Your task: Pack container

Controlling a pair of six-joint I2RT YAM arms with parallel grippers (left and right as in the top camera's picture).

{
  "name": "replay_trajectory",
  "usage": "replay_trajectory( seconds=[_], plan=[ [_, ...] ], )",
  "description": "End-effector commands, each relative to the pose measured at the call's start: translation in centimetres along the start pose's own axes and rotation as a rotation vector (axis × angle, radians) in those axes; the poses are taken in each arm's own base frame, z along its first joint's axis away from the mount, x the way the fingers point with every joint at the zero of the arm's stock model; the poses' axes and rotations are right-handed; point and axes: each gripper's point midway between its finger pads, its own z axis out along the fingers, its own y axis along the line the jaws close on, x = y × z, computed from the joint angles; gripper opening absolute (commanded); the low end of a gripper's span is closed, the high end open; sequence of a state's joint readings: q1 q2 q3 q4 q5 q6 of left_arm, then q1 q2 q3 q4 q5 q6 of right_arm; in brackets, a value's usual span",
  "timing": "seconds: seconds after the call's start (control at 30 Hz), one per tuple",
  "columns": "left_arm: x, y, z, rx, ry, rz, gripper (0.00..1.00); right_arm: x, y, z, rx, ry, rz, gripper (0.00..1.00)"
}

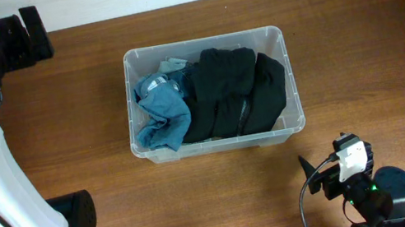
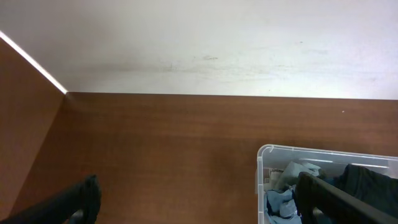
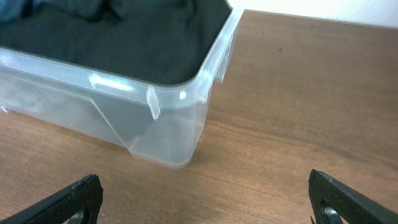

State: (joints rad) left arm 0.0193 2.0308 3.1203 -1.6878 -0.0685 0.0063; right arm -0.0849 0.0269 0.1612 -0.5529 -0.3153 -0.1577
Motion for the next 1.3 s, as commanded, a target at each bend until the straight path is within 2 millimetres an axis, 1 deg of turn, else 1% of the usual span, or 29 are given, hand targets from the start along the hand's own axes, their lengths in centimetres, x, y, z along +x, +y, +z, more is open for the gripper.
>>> replay_trajectory(
  seconds=[0.0,0.7,0.77,0.83,0.9,0.93,0.97,1.03,1.13,1.17,1.2,1.27],
  plan=[
    [-0.2,0.3,-0.4,-0.009,-0.011,-0.006,0.99,-0.4,0.0,0.2,-0.005,-0.032,0.002,0.98],
    [-0.2,0.3,-0.4,-0.01,-0.011,-0.005,0.99,-0.4,0.0,0.2,-0.005,-0.032,0.003,0.98],
    [-0.2,1.2,-0.4,-0.064,-0.01,0.04,0.99,-0.4,0.0,0.2,-0.005,-0.032,0.003,0.98],
    [-0.2,2.3,-0.8,-0.124,-0.012,0.048,0.99,-0.4,0.0,0.2,-0.005,-0.032,0.002,0.98],
    [0.0,2.3,-1.2,-0.127,-0.004,0.049,0.99,-0.4,0.0,0.2,-0.005,-0.032,0.003,0.98],
    [0.4,2.4,-1.5,-0.127,0.012,0.051,0.99,-0.4,0.0,0.2,-0.005,-0.032,0.002,0.98],
    [1.2,2.6,-2.1,-0.136,0.045,0.058,0.99,-0.4,0.0,0.2,-0.005,-0.032,0.002,0.98],
    [1.6,2.3,-2.7,-0.121,0.045,0.058,0.99,-0.4,0.0,0.2,-0.005,-0.032,0.003,0.98],
    [1.4,2.1,-3.7,-0.104,-0.038,0.049,0.99,-0.4,0.0,0.2,-0.005,-0.032,0.003,0.98],
    [1.5,1.6,-4.3,-0.08,-0.088,0.078,0.99,-0.4,0.0,0.2,-0.005,-0.032,0.002,0.98],
    [1.9,1.1,-4.7,-0.052,-0.133,0.117,0.99,-0.4,0.0,0.2,-0.005,-0.032,0.002,0.98],
    [3.7,0.5,-5.4,-0.024,-0.211,0.152,0.99,-0.4,0.0,0.2,-0.005,-0.032,0.002,0.98]
  ],
)
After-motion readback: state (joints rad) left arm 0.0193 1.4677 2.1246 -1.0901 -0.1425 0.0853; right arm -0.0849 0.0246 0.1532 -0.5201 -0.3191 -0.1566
